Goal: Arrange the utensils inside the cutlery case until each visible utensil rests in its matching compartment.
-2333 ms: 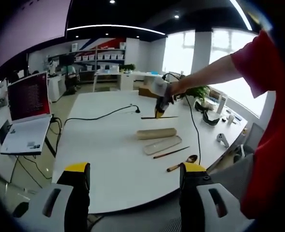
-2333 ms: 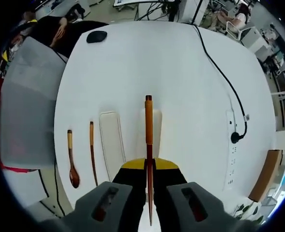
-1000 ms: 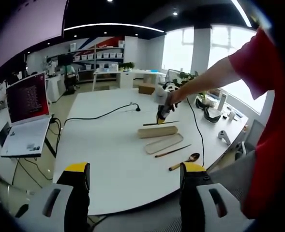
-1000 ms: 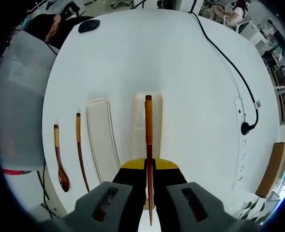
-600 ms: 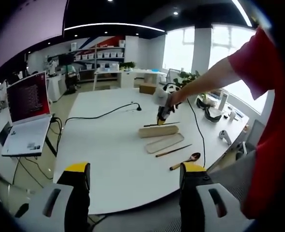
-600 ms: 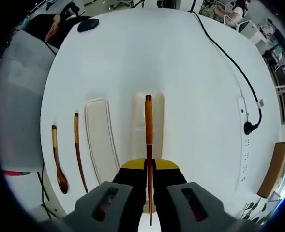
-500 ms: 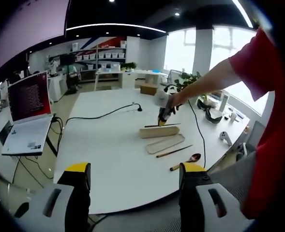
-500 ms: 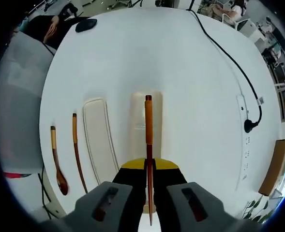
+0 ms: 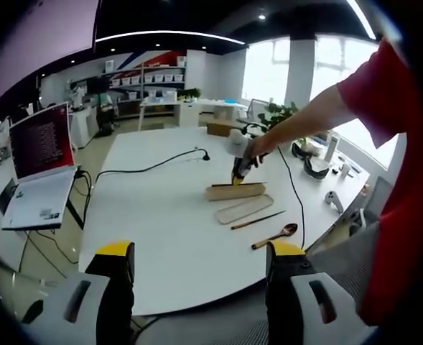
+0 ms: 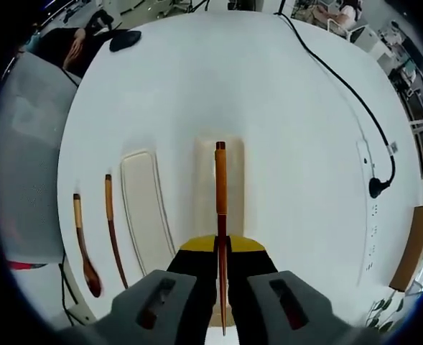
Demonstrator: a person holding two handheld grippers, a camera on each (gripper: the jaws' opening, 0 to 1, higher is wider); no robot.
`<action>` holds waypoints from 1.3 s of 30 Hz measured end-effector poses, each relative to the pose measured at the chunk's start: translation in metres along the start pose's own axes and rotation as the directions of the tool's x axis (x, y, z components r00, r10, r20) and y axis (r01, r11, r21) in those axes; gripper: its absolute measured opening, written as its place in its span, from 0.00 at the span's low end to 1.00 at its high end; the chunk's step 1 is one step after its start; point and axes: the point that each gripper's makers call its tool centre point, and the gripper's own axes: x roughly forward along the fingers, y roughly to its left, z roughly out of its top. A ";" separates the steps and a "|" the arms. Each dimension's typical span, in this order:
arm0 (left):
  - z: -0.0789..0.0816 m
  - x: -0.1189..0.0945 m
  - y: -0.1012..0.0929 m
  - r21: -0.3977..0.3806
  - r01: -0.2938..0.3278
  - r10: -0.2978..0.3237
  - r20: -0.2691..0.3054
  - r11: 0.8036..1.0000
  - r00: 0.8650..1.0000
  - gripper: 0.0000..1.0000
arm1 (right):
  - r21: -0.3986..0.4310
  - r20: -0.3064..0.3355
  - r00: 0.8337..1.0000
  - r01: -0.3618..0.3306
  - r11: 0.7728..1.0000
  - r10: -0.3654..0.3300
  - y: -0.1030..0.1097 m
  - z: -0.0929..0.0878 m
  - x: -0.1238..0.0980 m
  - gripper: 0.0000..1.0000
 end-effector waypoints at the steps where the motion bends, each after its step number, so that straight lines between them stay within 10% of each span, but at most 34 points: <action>1: 0.000 0.000 0.000 -0.004 -0.001 0.001 0.000 1.000 1.000 0.76 | -0.010 0.003 1.000 -0.004 1.000 0.004 0.001 0.001 0.001 0.00; 39: -0.005 0.000 -0.001 -0.057 -0.002 0.001 -0.011 0.998 1.000 0.76 | -0.193 -0.021 0.998 -0.070 0.979 0.067 0.028 0.000 0.027 0.00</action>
